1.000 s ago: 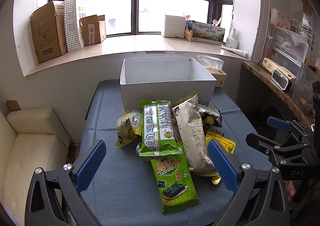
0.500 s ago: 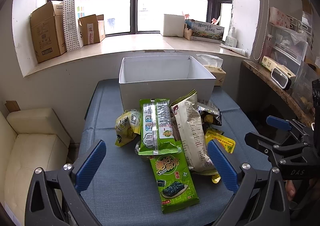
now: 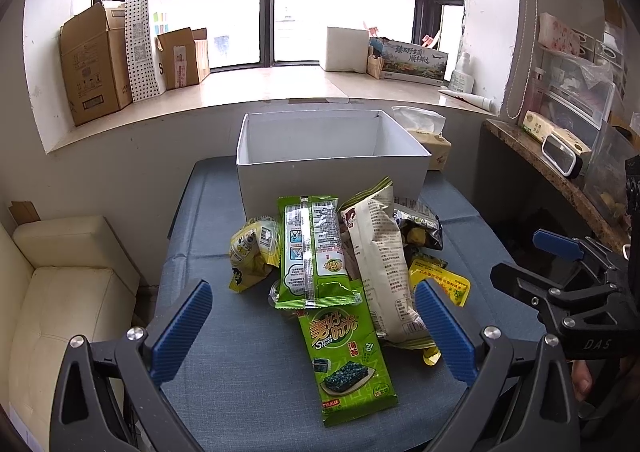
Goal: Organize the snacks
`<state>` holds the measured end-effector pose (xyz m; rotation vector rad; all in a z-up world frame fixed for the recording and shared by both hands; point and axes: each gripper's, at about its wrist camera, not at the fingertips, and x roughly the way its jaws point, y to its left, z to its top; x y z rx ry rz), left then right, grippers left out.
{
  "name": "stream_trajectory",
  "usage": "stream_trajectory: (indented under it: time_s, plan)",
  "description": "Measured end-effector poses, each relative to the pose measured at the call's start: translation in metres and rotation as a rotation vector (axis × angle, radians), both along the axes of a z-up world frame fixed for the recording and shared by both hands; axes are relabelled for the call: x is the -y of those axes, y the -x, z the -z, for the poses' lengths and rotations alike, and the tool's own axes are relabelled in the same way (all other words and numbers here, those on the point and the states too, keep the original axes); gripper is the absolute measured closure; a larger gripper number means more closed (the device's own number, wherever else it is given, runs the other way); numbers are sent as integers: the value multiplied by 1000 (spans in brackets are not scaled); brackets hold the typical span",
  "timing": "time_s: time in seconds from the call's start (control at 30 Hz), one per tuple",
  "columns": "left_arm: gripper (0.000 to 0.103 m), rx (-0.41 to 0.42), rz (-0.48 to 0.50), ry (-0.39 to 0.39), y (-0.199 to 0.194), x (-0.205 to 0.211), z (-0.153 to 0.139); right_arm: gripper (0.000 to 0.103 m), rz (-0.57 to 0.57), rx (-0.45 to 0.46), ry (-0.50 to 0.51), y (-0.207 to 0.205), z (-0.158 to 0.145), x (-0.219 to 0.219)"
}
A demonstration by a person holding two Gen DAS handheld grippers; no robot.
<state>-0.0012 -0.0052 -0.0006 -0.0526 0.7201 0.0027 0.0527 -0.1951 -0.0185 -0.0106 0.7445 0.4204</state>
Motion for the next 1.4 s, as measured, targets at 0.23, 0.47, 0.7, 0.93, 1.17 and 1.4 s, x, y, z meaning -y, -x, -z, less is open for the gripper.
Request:
stream_trajectory:
  time_s: [0.23, 0.47, 0.7, 0.93, 1.17, 1.4]
  plan:
    - [0, -1, -2, 2, -1, -1, 1, 0, -1, -1, -2, 0, 0, 0]
    - [0, -4, -5, 3, -1, -1, 1, 0, -6, -12, -8, -1, 4, -1]
    - [0, -6, -24, 9, 0, -10, 4, 0, -65, -42, -36, -15, 15, -8]
    - [0, -27, -49, 7, 1, -19, 13, 0, -150, -193, -98, -63, 52, -37]
    - [0, -45, -72, 23, 1, -30, 21, 9, -167, -294, -52, -97, 92, -69]
    - [0, -61, -83, 37, -4, -35, 29, 54, -194, -281, -41, -92, 91, -76]
